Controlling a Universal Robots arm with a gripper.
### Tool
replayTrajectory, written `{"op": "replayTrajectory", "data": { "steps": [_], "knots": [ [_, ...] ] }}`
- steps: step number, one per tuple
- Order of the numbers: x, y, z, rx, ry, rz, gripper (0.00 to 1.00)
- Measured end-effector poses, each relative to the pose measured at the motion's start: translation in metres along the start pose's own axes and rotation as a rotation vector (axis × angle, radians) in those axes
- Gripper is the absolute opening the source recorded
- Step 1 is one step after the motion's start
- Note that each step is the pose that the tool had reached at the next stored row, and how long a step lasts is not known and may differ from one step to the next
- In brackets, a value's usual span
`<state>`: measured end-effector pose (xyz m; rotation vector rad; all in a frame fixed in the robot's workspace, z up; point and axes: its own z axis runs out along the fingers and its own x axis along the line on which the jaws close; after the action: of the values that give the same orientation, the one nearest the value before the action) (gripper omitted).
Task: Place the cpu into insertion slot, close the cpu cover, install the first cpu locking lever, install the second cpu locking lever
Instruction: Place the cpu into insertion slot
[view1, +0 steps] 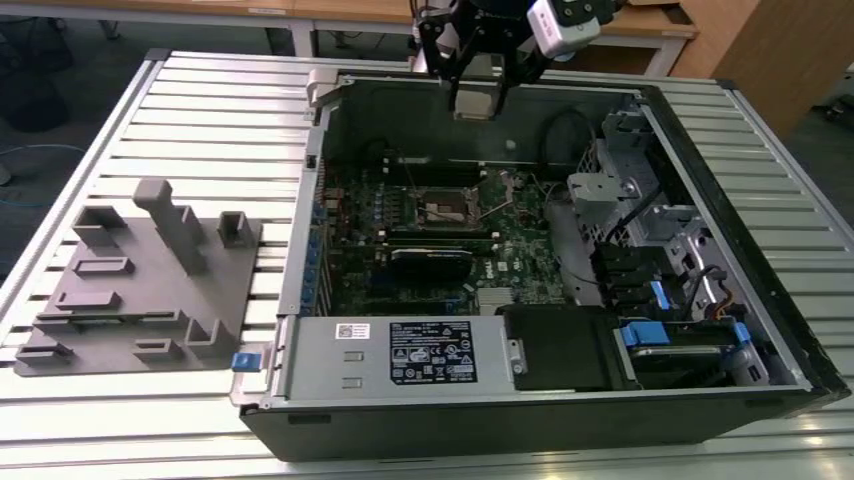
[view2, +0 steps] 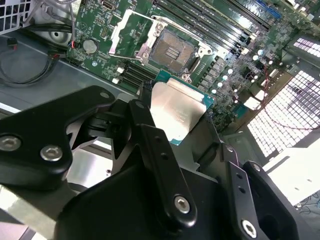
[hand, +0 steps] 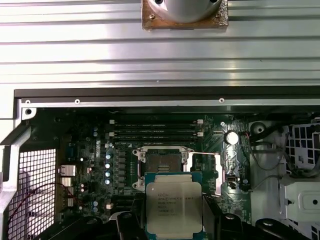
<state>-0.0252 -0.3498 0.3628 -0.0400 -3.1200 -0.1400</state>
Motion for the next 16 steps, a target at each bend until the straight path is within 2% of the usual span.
{"op": "replayTrajectory", "data": {
  "steps": [16],
  "knots": [
    [-0.0001, -0.0003, 0.0032, 0.0001, 0.0000, 0.000, 0.54]
  ]
}}
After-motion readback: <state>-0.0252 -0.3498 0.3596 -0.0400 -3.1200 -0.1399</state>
